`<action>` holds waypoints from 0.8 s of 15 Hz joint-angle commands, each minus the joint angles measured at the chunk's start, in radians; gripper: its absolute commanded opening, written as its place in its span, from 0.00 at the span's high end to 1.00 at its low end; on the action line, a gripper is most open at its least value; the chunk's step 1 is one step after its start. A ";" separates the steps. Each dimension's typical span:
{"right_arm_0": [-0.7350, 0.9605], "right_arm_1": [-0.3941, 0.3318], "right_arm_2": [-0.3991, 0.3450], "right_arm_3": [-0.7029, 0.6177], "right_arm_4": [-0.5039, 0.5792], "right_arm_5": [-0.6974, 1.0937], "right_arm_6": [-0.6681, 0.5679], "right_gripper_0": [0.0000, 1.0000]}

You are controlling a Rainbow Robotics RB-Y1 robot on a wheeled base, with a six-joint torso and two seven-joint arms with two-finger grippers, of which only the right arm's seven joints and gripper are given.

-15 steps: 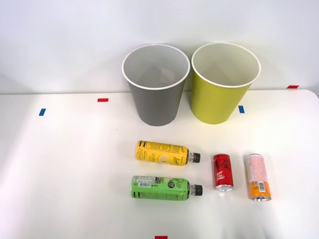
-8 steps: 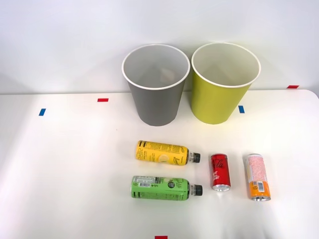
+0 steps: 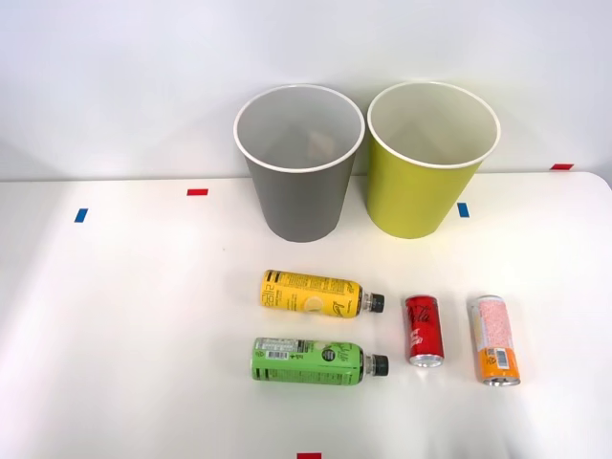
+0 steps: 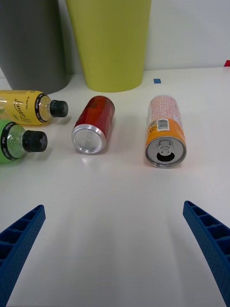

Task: Put cans in the gray bin, plastic bottles in the light green bin

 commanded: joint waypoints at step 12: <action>-0.009 0.015 0.005 0.032 0.009 0.017 0.005 0.00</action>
